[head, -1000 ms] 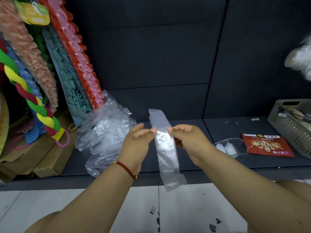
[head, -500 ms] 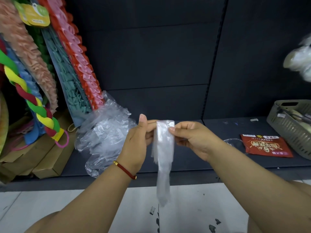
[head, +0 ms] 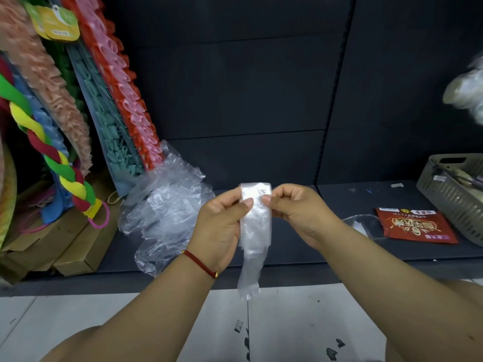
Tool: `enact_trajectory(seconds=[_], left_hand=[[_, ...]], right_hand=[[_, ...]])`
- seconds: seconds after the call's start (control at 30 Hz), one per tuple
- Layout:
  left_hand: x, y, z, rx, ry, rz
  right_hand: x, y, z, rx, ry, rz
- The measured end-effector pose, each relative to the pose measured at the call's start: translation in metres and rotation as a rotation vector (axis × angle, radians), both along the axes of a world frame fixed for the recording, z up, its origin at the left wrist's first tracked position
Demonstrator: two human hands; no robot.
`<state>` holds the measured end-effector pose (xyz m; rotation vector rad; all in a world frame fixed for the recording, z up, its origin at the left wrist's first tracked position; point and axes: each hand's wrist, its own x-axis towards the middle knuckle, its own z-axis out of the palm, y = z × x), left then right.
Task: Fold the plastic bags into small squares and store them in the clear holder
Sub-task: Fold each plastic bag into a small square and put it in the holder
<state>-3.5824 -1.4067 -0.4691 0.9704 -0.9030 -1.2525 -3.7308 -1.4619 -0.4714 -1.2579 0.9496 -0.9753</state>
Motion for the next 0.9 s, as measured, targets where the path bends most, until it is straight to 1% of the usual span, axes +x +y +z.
enact_trajectory(seconds=[0.07, 0.27, 0.4, 0.43, 0.47, 0.53, 0.57, 0.6, 0.67, 0.77, 0.83, 0.9], left_hand=[[0.0, 0.0, -0.003, -0.016, -0.056, 0.012], [-0.003, -0.001, -0.001, -0.035, -0.026, 0.032], [-0.005, -0.004, -0.003, 0.038, -0.01, 0.121], [-0.005, -0.005, -0.006, 0.077, -0.047, 0.122], [-0.006, -0.004, -0.009, 0.116, -0.13, 0.098], [-0.007, -0.002, -0.015, 0.185, -0.344, 0.035], [-0.007, -0.001, -0.018, 0.209, -0.407, 0.026], [-0.007, -0.001, -0.02, 0.228, -0.43, 0.038], [-0.004, -0.002, -0.019, 0.255, -0.386, 0.089], [0.001, -0.004, -0.014, 0.298, -0.262, 0.16], [0.004, -0.006, -0.013, 0.326, -0.228, 0.187], [0.006, -0.007, -0.012, 0.333, -0.187, 0.199]], right_hand=[[0.001, 0.001, 0.0, -0.001, -0.013, -0.01], [0.005, 0.003, 0.001, -0.007, -0.063, -0.056], [0.007, 0.003, 0.001, -0.016, -0.116, -0.121], [0.007, 0.002, 0.0, -0.019, -0.131, -0.149], [0.006, 0.001, 0.001, -0.022, -0.145, -0.178], [0.004, -0.002, 0.001, -0.021, -0.156, -0.223], [0.003, -0.003, 0.0, -0.017, -0.152, -0.234], [0.002, -0.004, 0.0, -0.013, -0.137, -0.24], [0.001, -0.004, 0.001, -0.006, -0.043, -0.262], [-0.001, 0.0, 0.004, 0.079, 0.195, -0.246], [0.001, 0.006, 0.005, 0.219, 0.231, -0.117], [0.007, 0.016, 0.003, 0.378, 0.194, 0.053]])
